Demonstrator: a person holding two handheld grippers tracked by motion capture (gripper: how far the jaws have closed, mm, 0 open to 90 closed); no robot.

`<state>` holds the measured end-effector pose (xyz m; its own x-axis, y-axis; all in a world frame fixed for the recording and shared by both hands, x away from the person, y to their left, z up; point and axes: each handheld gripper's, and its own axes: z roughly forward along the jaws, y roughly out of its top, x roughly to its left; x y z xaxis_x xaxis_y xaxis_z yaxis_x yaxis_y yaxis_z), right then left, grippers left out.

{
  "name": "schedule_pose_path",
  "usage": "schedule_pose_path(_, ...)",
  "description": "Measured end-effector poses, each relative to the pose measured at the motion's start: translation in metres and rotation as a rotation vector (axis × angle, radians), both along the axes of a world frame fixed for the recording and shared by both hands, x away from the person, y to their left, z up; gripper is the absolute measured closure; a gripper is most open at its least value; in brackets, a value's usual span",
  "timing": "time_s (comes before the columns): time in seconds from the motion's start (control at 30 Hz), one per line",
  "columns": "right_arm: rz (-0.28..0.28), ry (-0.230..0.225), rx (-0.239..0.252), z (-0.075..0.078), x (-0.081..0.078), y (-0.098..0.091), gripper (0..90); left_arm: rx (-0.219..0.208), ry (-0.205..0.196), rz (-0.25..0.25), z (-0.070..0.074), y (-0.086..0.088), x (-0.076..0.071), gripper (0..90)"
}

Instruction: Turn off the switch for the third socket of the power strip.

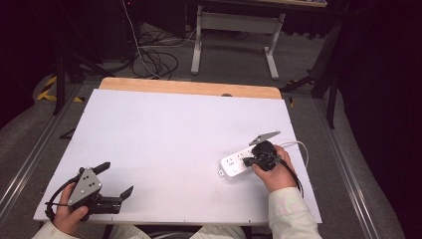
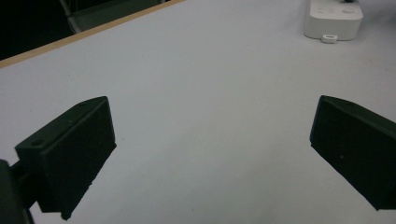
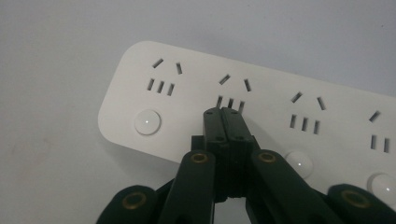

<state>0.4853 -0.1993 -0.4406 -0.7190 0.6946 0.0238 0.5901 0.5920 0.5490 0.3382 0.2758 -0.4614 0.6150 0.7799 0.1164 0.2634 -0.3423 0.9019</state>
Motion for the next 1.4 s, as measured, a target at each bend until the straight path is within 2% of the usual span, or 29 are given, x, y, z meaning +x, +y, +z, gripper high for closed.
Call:
schedule_pose_path(0.13,-0.006,-0.001,0.000,-0.0001,-0.0006,0.0004,90.0,0.000,0.001,-0.001,-0.0001,0.0000,0.0000,0.4)
schedule_pose_path(0.4,-0.018,-0.024,-0.031,0.0000,-0.0041,0.0046,90.0,0.002,0.000,-0.002,0.0000,-0.0004,-0.0001,0.4)
schedule_pose_path(1.07,-0.025,-0.017,-0.020,-0.0019,-0.0044,0.0031,90.0,0.008,-0.003,-0.008,0.0000,-0.0015,-0.0006,0.5)
schedule_pose_path(1.23,-0.022,-0.017,-0.003,-0.0020,-0.0040,0.0012,90.0,0.007,-0.005,-0.011,0.0001,-0.0022,-0.0010,0.4)
schedule_pose_path(1.27,-0.013,-0.020,-0.006,-0.0017,-0.0039,0.0012,90.0,0.006,-0.003,-0.011,0.0003,-0.0023,-0.0013,0.4)
schedule_pose_path(1.3,-0.006,-0.048,0.007,0.0002,-0.0050,0.0009,90.0,0.006,-0.008,-0.013,0.0006,-0.0022,-0.0011,0.4)
schedule_pose_path(1.33,-0.010,-0.052,-0.020,0.0029,-0.0062,0.0012,90.0,0.007,-0.004,-0.011,0.0004,-0.0023,-0.0012,0.4)
schedule_pose_path(1.37,-0.005,-0.078,-0.026,0.0051,-0.0081,0.0017,90.0,0.009,-0.004,-0.008,0.0003,-0.0023,-0.0009,0.4)
schedule_pose_path(1.4,-0.005,-0.078,-0.026,0.0051,-0.0081,0.0017,90.0,0.009,-0.004,-0.008,0.0003,-0.0023,-0.0009,0.4)
